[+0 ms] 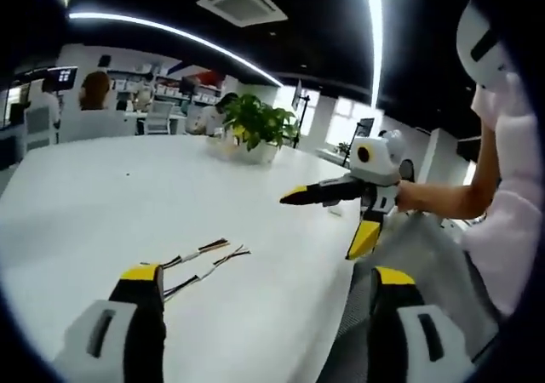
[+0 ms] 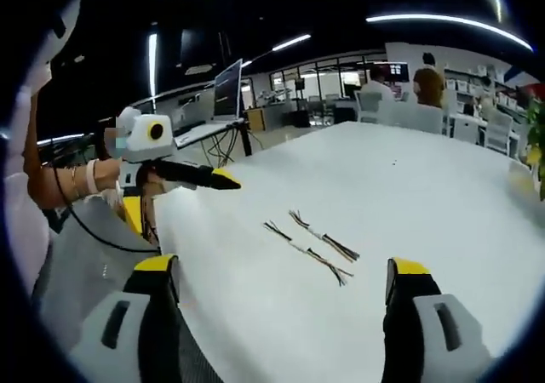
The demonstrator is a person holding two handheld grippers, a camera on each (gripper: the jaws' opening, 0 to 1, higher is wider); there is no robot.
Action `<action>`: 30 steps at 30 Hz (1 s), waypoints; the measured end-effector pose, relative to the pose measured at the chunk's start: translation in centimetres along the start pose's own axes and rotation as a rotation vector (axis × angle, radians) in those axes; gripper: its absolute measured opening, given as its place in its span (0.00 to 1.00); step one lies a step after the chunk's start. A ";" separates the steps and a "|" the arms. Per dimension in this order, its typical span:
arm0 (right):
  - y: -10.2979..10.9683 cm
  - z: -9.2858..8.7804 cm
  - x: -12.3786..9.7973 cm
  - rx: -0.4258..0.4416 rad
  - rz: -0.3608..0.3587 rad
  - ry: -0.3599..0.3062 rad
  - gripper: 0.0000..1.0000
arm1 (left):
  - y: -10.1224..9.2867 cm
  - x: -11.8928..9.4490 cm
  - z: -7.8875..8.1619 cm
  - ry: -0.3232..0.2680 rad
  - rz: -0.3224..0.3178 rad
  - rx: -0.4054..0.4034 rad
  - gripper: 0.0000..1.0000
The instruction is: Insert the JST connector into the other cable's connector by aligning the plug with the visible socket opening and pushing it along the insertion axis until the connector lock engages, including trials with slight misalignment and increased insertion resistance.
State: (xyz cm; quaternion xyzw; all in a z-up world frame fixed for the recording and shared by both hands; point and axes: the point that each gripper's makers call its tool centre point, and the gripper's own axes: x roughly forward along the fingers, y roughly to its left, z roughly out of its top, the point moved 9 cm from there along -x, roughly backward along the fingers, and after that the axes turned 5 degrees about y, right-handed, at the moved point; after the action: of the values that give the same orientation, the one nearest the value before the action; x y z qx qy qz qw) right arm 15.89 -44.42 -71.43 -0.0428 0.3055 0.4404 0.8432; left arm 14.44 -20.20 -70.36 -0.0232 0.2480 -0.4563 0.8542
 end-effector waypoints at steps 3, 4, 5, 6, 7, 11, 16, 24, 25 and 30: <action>0.6 -0.4 0.0 0.019 -0.012 0.010 1.00 | -0.1 -0.7 0.2 0.018 0.040 -0.025 0.99; 0.8 -0.5 -0.1 0.031 -0.012 0.005 1.00 | -0.1 -0.9 0.3 0.017 0.049 -0.020 0.99; 1.0 -0.5 -0.2 0.036 -0.017 0.001 1.00 | -0.1 -1.2 0.4 0.021 0.065 -0.019 0.99; 1.2 -0.4 -0.2 0.038 -0.022 -0.013 1.00 | -0.2 -1.3 0.4 0.020 0.070 -0.019 0.99; 1.3 -0.3 -0.3 0.035 -0.021 -0.020 1.00 | -0.2 -1.5 0.4 0.015 0.080 -0.021 0.99; 1.4 -0.5 -0.3 0.053 -0.030 -0.023 1.00 | -0.1 -1.9 0.2 -0.026 0.098 -0.062 0.99; 1.9 -0.7 -0.5 0.113 -0.071 -0.055 1.00 | 0.4 -2.3 -0.5 -0.058 0.146 -0.130 0.99; 2.7 -0.9 -0.5 0.162 -0.074 -0.065 1.00 | 0.2 -2.2 -1.2 -0.007 0.160 -0.126 0.99; 2.7 -0.9 -0.6 0.161 -0.081 -0.066 1.00 | 0.1 -2.1 -1.4 0.014 0.166 -0.114 0.99; 2.6 -0.7 -0.9 0.166 -0.102 -0.079 1.00 | 0.0 -2.0 -1.6 0.024 0.172 -0.113 0.99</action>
State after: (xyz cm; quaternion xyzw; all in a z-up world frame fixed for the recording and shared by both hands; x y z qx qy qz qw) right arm 13.14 -43.68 -71.04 0.0292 0.3047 0.3716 0.8765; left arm 12.80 -18.34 -71.01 -0.0447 0.2848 -0.3669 0.8845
